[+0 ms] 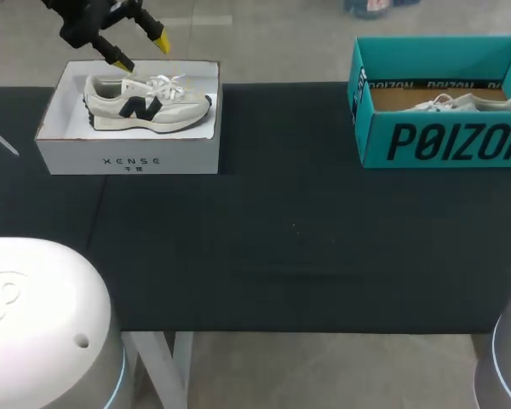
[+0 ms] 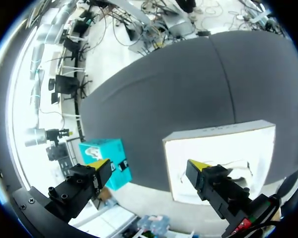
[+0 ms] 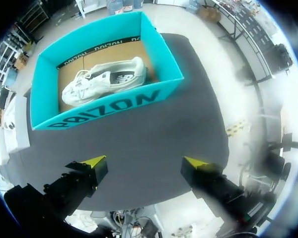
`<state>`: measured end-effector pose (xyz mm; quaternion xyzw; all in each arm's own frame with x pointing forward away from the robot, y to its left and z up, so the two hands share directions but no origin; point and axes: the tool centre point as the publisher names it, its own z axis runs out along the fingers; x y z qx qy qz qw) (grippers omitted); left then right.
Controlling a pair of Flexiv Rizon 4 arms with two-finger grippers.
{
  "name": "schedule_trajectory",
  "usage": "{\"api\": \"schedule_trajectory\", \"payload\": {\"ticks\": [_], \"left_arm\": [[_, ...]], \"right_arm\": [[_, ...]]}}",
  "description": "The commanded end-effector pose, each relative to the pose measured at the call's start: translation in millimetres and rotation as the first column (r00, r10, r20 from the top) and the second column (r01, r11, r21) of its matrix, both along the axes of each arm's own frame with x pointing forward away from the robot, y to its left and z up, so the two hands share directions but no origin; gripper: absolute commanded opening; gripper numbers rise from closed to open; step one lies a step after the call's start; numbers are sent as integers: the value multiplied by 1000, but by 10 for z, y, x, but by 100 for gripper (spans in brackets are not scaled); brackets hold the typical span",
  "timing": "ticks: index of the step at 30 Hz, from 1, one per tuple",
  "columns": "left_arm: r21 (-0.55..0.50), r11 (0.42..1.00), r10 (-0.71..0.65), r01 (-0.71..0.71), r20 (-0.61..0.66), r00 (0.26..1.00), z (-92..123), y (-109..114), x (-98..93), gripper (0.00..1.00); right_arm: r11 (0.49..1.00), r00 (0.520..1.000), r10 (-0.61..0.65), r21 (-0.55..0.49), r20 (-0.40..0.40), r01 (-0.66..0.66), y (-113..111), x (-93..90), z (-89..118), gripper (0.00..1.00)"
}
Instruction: Take the shoe out of the shoebox, open the shoe tongue, remove and reinsert the insole, then place the shoe into the shoebox
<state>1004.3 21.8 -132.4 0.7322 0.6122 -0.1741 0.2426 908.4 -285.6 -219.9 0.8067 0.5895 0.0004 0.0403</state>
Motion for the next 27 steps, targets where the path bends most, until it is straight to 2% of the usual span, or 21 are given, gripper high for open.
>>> {"api": "schedule_trajectory", "payload": {"ticks": [1, 5, 7, 10, 15, 16, 18, 19, 23, 27], "left_arm": [[3, 1000, -6, 6, -6, 1000, 8, 3, 22, 100], [3, 1000, -6, 6, -6, 1000, 8, 3, 22, 100], [21, 999, -33, 33, 3, 999, 25, 110, 19, 100], [93, 994, -56, 55, 6, 998, -20, 302, 120, 100], [214, 969, -113, 126, -69, 991, -138, 674, 416, 100], [199, 973, -103, 115, -68, 992, -159, 748, 478, 100], [271, 952, -115, 140, -104, 988, -224, 886, 614, 100], [258, 956, -112, 138, -111, 987, -246, 958, 685, 100], [336, 915, -171, 225, -181, 968, -376, 1136, 909, 100], [432, 875, -160, 220, -172, 972, -479, 1253, 1095, 100]], "right_arm": [[1000, 1000, 2, 6, 13, -2, -34, -54, -7, 100], [1000, 1000, 2, 6, 13, -2, -34, -54, -7, 100], [1000, 1000, 2, 6, 13, -2, -34, -54, -7, 100], [1000, 1000, 2, 6, 13, -2, -34, -54, -7, 100], [1000, 1000, 2, 6, 13, -2, -34, -54, -7, 100], [1000, 1000, 2, 6, 13, -2, -34, -54, -7, 100], [1000, 1000, 2, 6, 13, -2, -34, -54, -7, 100], [1000, 1000, 2, 6, 13, -2, -34, -54, -7, 100], [1000, 1000, 2, 6, 13, -2, -34, -54, -7, 100], [1000, 1000, 2, 6, 13, -2, -34, -54, -7, 100]]}}
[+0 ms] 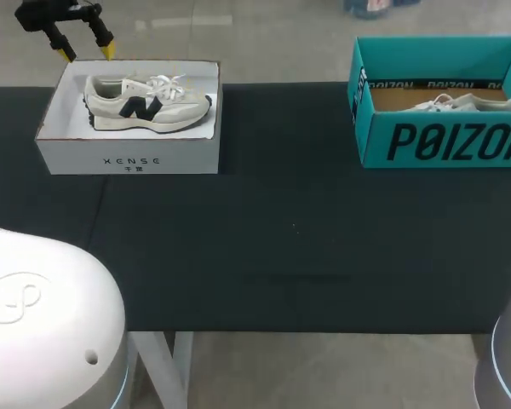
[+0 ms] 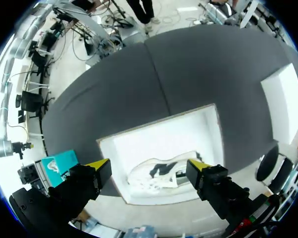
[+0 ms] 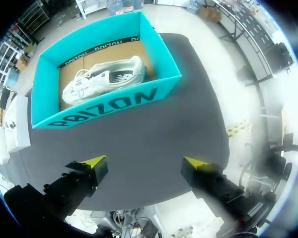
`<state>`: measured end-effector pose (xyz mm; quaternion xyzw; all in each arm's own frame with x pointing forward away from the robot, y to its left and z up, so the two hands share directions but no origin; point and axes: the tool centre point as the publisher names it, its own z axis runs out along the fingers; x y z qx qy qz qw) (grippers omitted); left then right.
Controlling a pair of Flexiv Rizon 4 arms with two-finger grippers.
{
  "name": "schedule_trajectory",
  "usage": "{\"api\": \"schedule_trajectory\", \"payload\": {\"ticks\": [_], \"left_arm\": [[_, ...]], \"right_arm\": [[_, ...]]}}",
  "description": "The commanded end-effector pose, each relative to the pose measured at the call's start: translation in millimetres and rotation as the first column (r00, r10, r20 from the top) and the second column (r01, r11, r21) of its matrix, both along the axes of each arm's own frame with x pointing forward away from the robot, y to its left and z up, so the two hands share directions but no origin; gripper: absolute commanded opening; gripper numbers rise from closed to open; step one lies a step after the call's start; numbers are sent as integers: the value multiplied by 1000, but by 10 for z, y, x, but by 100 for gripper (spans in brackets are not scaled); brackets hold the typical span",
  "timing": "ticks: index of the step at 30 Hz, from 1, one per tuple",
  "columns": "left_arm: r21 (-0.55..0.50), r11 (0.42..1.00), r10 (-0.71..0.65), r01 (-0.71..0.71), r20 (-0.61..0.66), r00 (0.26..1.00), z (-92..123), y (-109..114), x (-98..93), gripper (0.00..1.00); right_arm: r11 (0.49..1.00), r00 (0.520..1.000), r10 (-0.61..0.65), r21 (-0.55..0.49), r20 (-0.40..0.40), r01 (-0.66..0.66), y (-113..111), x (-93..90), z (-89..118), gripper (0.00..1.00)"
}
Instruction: Take the shoe out of the shoebox, open the shoe tongue, remove and reinsert the insole, then place the shoe into the shoebox
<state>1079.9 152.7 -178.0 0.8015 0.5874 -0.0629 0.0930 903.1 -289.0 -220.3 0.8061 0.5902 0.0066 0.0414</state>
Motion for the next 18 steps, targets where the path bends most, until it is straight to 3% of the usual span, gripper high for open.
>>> {"api": "schedule_trajectory", "payload": {"ticks": [1, 8, 18], "left_arm": [[112, 992, -40, 59, -161, 986, -62, -36, 378, 100], [173, 983, -38, 69, -176, 984, -377, 114, 560, 100], [211, 977, 29, -11, -83, 996, -699, 405, 816, 100]], "right_arm": [[1000, 1000, -1, 1, 1, 1, 1, -1, -4, 100], [1000, 1000, -1, 1, 1, 1, 1, -1, -4, 100], [1000, 1000, -1, 1, 1, 1, 1, -1, -4, 100]]}}
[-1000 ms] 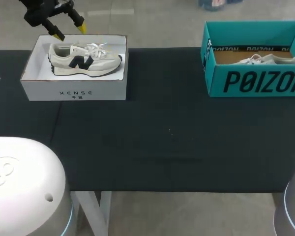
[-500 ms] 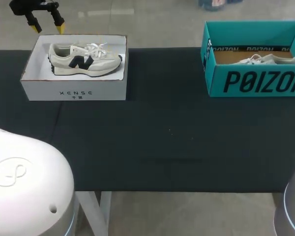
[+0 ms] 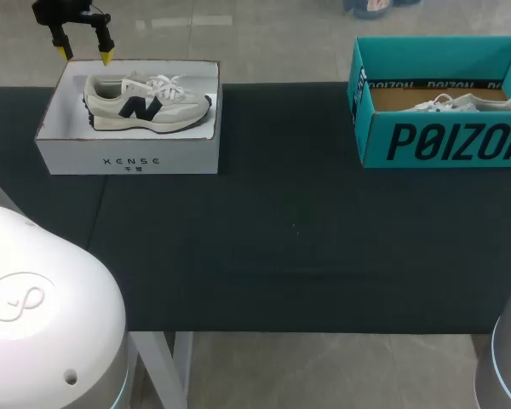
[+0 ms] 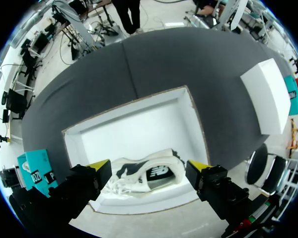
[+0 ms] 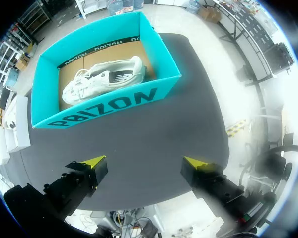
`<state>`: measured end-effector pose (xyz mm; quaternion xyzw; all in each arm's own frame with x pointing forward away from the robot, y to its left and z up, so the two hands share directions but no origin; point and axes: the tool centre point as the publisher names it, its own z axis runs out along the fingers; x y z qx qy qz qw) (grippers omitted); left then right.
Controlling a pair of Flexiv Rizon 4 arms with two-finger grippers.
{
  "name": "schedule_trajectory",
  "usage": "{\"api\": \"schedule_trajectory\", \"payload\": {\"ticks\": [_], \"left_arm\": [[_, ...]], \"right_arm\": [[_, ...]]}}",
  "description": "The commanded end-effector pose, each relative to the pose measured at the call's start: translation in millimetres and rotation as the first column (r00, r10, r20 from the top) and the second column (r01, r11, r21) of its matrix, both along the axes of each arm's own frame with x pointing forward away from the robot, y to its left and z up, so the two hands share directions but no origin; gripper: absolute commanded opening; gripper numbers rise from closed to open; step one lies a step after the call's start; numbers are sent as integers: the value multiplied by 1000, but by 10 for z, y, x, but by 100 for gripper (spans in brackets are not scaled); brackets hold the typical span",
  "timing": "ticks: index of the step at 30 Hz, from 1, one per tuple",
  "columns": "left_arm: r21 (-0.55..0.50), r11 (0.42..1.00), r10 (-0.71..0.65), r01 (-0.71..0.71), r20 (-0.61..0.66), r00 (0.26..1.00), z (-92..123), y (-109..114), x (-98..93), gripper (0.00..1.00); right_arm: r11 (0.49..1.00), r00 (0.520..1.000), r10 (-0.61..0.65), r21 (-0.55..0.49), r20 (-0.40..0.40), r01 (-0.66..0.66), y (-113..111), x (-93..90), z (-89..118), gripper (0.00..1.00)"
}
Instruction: Take the shoe out of the shoebox, open the shoe tongue, remove and reinsert the insole, then place the shoe into the shoebox
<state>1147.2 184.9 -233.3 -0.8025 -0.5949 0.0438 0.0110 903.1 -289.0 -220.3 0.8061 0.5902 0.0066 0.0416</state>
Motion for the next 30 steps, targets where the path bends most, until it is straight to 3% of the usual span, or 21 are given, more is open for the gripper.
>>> {"api": "schedule_trajectory", "payload": {"ticks": [1, 6, 9, 11, 25, 26, 28, 30], "left_arm": [[19, 999, 26, -27, 16, 1000, -178, 113, 170, 100], [66, 992, 101, -108, 105, 989, -337, 242, 321, 100], [51, 985, 157, -163, 116, 981, -415, 299, 401, 100], [-23, 981, 194, -193, 51, 980, -413, 299, 428, 100], [-23, 981, 194, -193, 51, 980, -413, 299, 428, 100], [19, 982, 188, -189, 59, 980, -451, 301, 453, 100], [-18, 980, 200, -199, 85, 976, -485, 345, 517, 100], [10, 981, 190, -193, 110, 976, -526, 386, 581, 100]], "right_arm": [[1000, 1000, -1, 1, 1, 1, 0, 0, -4, 100], [1000, 1000, -1, 1, 1, 1, 0, 0, -4, 100], [1000, 1000, -1, 1, 1, 1, 0, 0, -4, 100], [1000, 1000, -1, 1, 1, 1, 0, 0, -4, 100], [1000, 1000, -1, 1, 1, 1, 0, 0, -4, 100], [1000, 1000, -1, 1, 1, 1, 0, 0, -4, 100], [1000, 1000, -1, 1, 1, 1, 0, 0, -4, 100], [1000, 1000, -1, 1, 1, 1, 0, 0, -4, 100]]}}
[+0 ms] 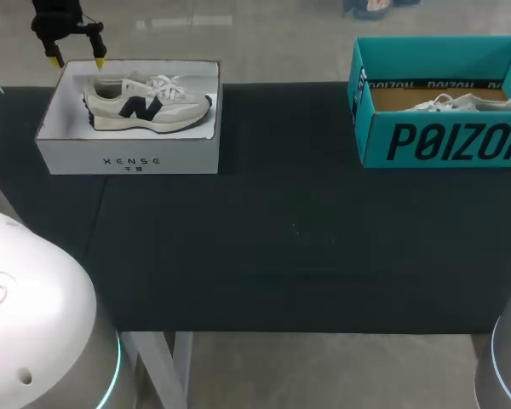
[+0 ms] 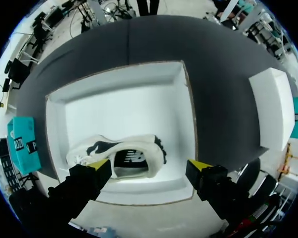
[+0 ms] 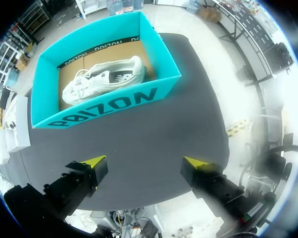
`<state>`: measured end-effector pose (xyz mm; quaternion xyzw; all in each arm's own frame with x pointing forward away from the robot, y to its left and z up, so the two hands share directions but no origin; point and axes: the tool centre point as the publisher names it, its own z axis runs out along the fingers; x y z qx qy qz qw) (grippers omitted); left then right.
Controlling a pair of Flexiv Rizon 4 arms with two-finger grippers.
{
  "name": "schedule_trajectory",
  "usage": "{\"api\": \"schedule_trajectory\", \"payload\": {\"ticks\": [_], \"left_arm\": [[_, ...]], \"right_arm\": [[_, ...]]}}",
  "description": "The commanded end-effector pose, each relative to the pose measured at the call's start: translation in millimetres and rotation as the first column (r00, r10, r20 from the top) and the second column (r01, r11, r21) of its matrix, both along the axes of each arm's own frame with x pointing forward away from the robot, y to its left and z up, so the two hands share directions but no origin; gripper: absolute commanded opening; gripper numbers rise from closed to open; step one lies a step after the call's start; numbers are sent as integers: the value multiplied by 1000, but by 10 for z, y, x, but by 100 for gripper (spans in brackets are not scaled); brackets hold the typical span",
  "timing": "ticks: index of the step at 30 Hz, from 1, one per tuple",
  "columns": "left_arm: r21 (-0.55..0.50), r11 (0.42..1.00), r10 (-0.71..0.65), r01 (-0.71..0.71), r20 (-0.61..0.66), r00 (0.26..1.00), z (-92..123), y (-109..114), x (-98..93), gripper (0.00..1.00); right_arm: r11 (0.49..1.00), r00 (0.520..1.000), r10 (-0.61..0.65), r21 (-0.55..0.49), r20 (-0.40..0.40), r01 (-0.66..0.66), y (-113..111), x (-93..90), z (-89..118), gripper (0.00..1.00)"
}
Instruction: Take the shoe out of the shoebox, open the shoe tongue, remove and reinsert the insole, then place the shoe into the shoebox
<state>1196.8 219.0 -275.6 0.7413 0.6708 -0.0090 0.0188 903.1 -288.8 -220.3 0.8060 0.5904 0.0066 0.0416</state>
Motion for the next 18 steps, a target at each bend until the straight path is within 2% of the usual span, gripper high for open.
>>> {"api": "schedule_trajectory", "payload": {"ticks": [1, 6, 18], "left_arm": [[19, 1000, -2, 2, 17, 1000, -130, 63, 115, 100], [43, 999, -26, 26, -4, 1000, -335, 116, 237, 100], [67, 997, -38, 39, -22, 999, -911, 32, 332, 100]], "right_arm": [[1000, 1000, -1, 1, 1, 1, -2, -1, -4, 100], [1000, 1000, -1, 1, 1, 1, -2, -1, -4, 100], [1000, 1000, -1, 1, 1, 1, -2, -1, -4, 100]]}}
